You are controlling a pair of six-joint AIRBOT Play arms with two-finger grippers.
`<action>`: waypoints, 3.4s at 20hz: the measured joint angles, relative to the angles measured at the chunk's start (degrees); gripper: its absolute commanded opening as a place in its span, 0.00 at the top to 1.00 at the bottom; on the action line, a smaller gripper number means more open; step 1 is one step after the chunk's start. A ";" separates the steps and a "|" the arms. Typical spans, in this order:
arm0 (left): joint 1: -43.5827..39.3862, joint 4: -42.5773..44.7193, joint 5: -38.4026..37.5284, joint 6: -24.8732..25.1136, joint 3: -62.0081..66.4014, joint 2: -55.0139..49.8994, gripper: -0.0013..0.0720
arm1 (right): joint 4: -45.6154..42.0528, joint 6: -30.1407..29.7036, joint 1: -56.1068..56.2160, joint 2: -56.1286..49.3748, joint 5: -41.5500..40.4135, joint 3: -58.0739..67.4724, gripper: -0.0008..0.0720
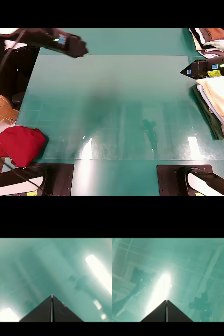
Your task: Fold the shirts.
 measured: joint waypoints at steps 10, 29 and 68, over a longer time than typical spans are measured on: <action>18.58 18.53 -16.15 -3.48 -35.60 27.28 0.08 | 0.07 0.02 0.04 0.02 0.17 0.00 0.97; 26.32 28.41 -14.19 -13.22 -68.63 32.02 0.94 | 0.00 0.02 0.07 0.00 0.02 0.00 0.97; -0.61 4.59 4.20 -4.31 -18.18 -7.52 0.25 | 4.17 0.04 0.07 14.14 -22.77 0.02 0.97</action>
